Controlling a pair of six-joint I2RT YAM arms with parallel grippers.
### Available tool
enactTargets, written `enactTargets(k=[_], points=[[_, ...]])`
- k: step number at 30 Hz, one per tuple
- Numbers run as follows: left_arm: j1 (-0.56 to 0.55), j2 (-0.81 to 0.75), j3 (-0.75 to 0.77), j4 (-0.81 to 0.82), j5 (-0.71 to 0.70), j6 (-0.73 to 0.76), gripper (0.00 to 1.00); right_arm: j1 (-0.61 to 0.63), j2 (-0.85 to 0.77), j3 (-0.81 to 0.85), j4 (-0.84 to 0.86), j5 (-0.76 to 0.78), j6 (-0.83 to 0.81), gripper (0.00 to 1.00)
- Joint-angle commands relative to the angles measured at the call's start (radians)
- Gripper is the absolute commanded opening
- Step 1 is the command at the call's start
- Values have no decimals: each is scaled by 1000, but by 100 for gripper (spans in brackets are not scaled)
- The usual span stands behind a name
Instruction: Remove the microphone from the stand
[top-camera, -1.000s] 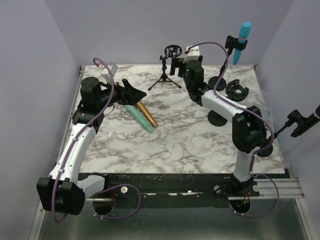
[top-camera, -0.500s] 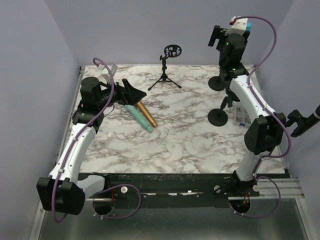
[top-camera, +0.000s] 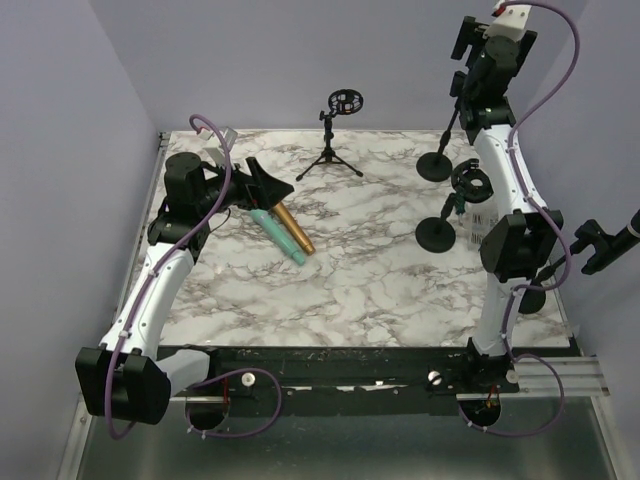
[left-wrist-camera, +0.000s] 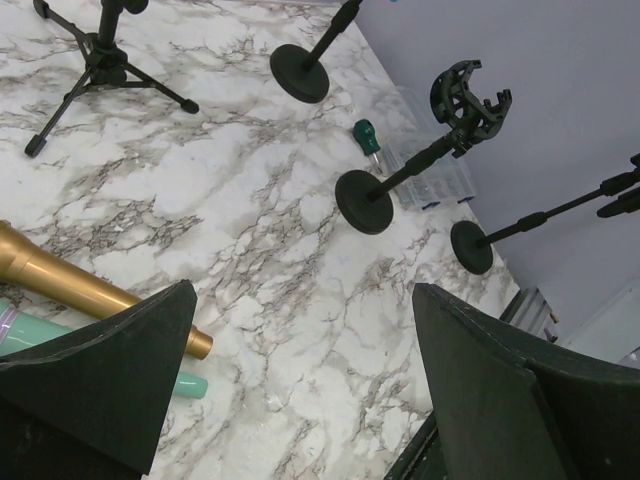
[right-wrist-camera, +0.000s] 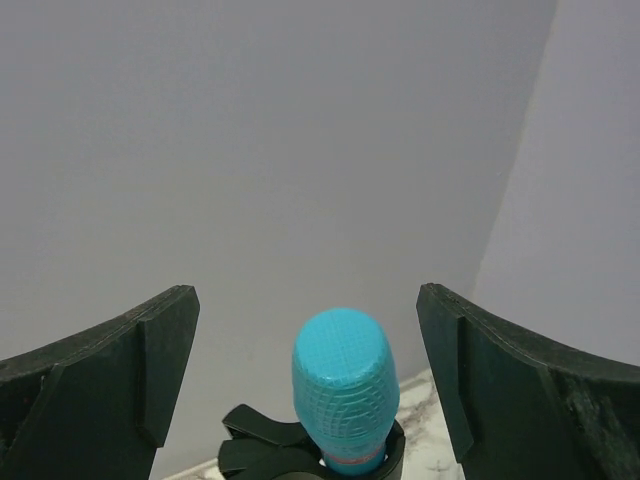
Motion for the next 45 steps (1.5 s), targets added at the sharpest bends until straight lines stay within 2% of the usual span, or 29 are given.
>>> enactTargets(k=[1,3,6,12,21,25,29,34,41,45], points=[[5,6,-4,18,16,9,93,-30,83,52,-58,10,-13,99],[5,10,-3,14,13,14,93,-48,104,64,-65,-3,4,96],[5,15,-3,12,10,15,93,-65,122,63,-75,-44,17,82],[5,32,-1,12,14,14,93,-67,99,-25,-5,-129,9,64],[6,34,-1,12,11,16,93,-67,55,-94,-15,-237,64,21],[5,39,-1,13,14,13,93,-67,-18,-177,-6,-312,100,8],[5,45,-3,19,17,7,93,-67,-113,-286,10,-444,164,1],[5,51,-6,28,27,-2,93,-66,-241,-403,15,-634,215,1],[5,57,-14,54,51,-25,93,-53,-369,-485,-86,-874,266,1],[3,52,-23,75,68,-36,93,-8,-457,-572,-108,-939,288,1]])
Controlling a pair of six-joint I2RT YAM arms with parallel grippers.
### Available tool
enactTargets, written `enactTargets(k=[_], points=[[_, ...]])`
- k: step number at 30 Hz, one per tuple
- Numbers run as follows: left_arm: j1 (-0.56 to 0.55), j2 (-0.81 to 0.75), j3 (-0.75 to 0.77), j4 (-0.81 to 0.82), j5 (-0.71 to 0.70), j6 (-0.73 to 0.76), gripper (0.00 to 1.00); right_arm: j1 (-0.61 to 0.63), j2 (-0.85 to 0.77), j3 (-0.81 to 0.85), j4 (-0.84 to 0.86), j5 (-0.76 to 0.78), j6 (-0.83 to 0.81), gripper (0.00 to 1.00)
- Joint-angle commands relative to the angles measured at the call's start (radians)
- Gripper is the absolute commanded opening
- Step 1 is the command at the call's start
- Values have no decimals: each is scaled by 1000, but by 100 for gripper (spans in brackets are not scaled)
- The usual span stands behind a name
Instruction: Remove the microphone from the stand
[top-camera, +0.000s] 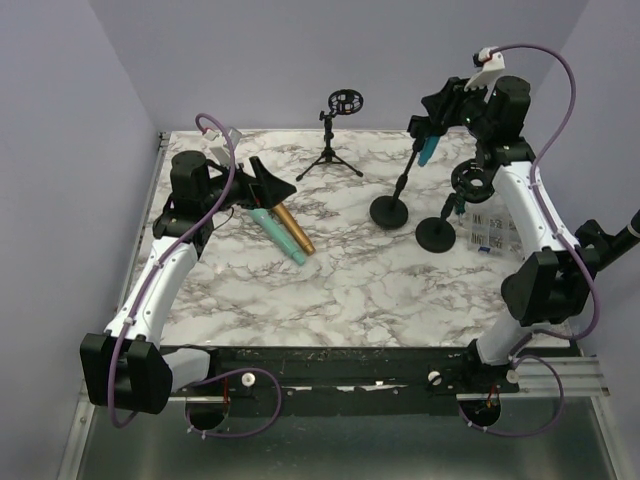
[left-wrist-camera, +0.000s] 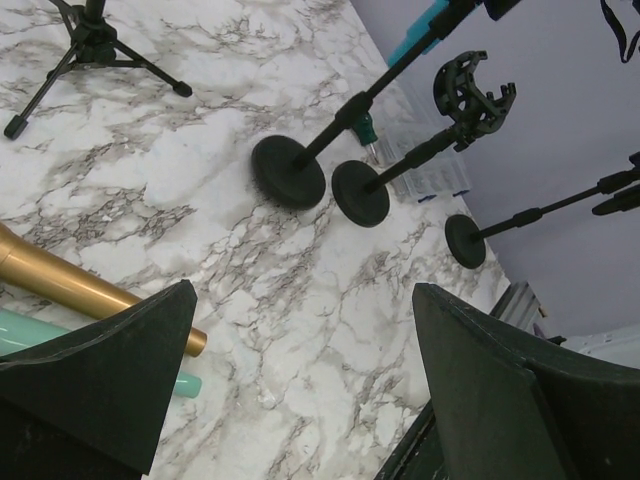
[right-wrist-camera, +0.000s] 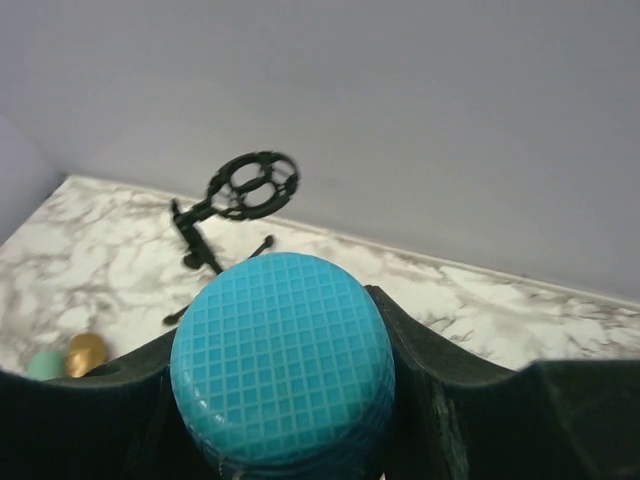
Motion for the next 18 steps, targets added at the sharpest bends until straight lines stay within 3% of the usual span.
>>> enactTargets(k=[1,6,11,18], points=[[2,-6,-22,61,56,-20,93,56,-155,-87,22,-148,76,1],[-40,-27,-45,109,63,-4,93,184,-271,-211,16,-78,69,0],[-157,-59,-67,149,41,41,93,304,-317,-231,-99,12,32,1],[-388,-192,-160,250,-254,148,93,371,-389,-331,-137,97,34,1]])
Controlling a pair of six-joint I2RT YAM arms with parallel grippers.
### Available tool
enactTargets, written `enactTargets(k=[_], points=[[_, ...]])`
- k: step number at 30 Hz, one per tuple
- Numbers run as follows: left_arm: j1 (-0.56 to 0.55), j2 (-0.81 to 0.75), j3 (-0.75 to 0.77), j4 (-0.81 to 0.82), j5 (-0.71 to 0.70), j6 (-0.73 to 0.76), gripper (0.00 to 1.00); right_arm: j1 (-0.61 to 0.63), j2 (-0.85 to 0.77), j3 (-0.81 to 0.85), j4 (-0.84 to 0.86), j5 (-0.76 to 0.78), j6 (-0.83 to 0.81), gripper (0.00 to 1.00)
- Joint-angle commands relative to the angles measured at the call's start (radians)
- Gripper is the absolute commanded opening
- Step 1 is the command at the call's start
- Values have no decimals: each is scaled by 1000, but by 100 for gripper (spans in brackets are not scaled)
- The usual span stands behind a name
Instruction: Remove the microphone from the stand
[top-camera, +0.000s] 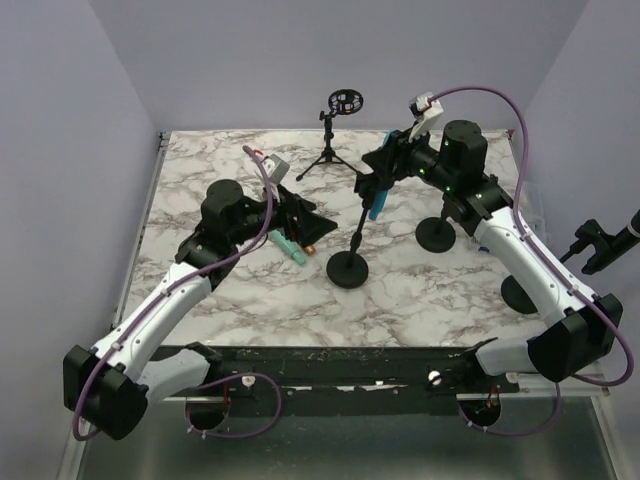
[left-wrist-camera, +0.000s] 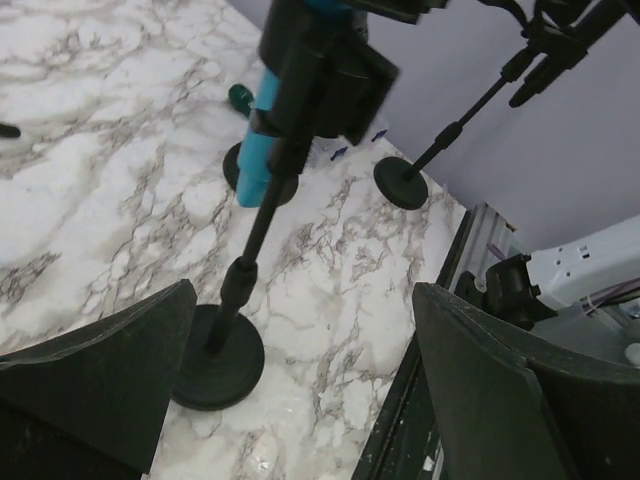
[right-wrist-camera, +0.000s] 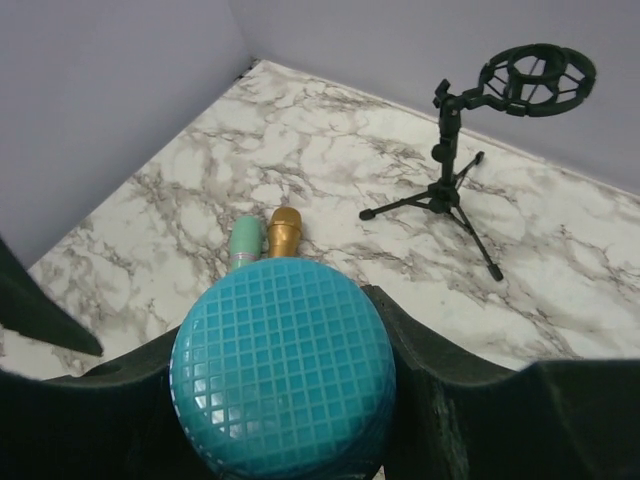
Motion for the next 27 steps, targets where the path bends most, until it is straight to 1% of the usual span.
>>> enactTargets(k=[1,3,4,5,7,11,20,25,27], points=[[-128,-113,-75,153,-251,96,94,11,-75,-50,-5,88,3,1],[-170,-138,-103,211,-331,122,94,12,-89,-68,-4,89,-1,1],[-191,-144,-111,233,-371,145,96,13,-92,-76,0,89,-4,1],[-216,-143,-115,250,-411,174,98,13,-95,-82,5,89,-5,1],[-256,-125,-103,264,-485,219,99,14,-100,-85,10,85,-4,1],[-288,-35,-28,255,-473,256,99,14,-103,-83,18,67,0,1],[-332,165,148,234,-429,264,97,18,-112,-94,40,47,13,1],[-369,233,198,232,-424,261,97,19,-121,-96,45,40,17,1],[-378,255,216,217,-450,264,96,19,-127,-100,48,40,17,1]])
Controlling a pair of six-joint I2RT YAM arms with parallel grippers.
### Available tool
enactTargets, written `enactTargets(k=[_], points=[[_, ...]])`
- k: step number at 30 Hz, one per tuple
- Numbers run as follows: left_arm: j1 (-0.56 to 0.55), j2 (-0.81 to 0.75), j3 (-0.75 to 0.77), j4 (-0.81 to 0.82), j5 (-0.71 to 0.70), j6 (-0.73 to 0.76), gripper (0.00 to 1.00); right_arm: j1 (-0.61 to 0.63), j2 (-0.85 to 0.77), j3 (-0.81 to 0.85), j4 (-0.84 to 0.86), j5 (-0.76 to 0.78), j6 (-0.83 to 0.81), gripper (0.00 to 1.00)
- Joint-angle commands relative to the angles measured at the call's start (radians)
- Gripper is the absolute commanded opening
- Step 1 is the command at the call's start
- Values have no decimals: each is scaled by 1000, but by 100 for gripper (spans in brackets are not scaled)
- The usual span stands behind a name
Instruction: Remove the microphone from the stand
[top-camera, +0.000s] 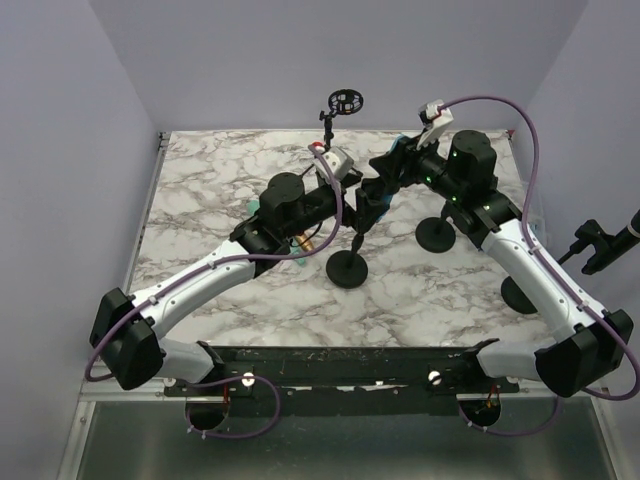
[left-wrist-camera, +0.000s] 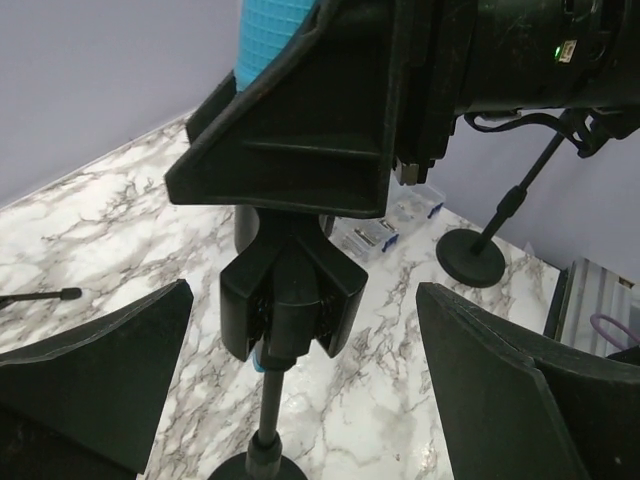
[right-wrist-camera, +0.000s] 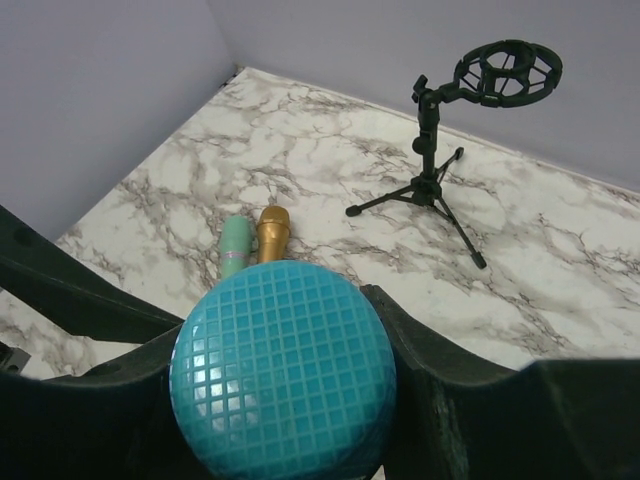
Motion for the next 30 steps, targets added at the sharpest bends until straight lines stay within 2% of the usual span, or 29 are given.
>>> enactTargets(k=[1,4,7,8,9,11,12,13,20,30], points=[[-29,51,63,-23,-51,18,95,10,-35,-15,31,-16,10,1],[-28,81,103,-94,-139,26,91,10,-41,-20,35,-12,10,1],[-30,107,125,-144,-196,36,83,10,-43,-23,36,-9,8,1],[-29,113,133,-156,-199,39,74,10,-45,-23,37,-11,8,1],[-29,117,141,-171,-198,46,60,10,-46,-23,38,-10,8,1],[-29,122,163,-208,-170,60,24,10,-46,-23,38,-12,10,1],[-29,127,173,-230,-164,65,3,10,-48,-23,39,-9,11,1],[-29,128,183,-246,-162,66,0,11,-50,-22,41,-8,12,1],[-29,88,95,-224,-125,42,0,11,-60,-11,49,10,23,1],[-30,32,-10,-184,-108,18,0,12,-78,54,71,182,71,1]])
